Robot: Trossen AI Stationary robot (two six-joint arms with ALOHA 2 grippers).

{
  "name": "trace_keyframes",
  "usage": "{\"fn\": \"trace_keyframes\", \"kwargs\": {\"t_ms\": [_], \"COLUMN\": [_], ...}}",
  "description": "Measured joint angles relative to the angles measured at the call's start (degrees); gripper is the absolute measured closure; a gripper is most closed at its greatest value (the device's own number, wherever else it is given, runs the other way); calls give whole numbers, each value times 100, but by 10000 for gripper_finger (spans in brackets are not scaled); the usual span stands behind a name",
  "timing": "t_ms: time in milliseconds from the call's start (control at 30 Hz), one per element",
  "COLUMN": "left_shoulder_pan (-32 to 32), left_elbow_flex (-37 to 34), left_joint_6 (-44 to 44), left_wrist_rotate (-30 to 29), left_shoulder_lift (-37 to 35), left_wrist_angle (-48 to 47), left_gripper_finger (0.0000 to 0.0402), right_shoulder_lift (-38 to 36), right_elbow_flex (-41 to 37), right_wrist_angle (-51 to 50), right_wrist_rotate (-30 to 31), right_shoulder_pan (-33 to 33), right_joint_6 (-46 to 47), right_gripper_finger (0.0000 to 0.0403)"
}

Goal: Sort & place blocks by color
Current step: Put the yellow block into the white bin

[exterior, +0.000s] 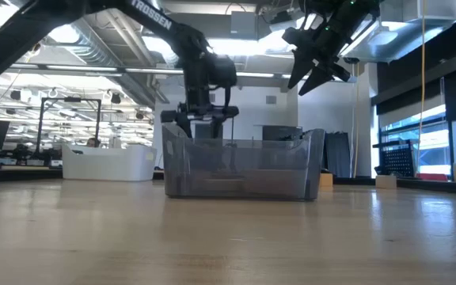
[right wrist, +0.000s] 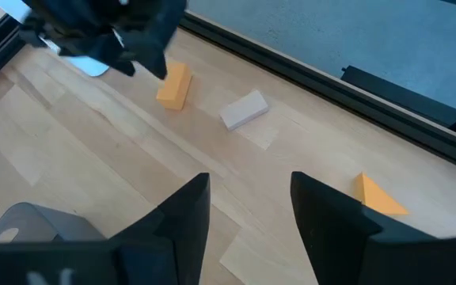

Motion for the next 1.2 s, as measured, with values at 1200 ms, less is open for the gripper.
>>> {"fn": "trace_keyframes", "kwargs": {"t_ms": [1200], "left_shoulder_pan": [401], "left_elbow_flex": [0], "left_joint_6": [14], "left_wrist_rotate": [250], "left_shoulder_lift": [363], "left_wrist_angle": [355], "left_gripper_finger": [172], "right_shoulder_lift": [0], "right_elbow_flex": [0], "right_wrist_angle": [-7], "right_wrist_rotate": [0], "right_shoulder_pan": [0], "right_joint_6": [-4], "right_gripper_finger": [227]}}
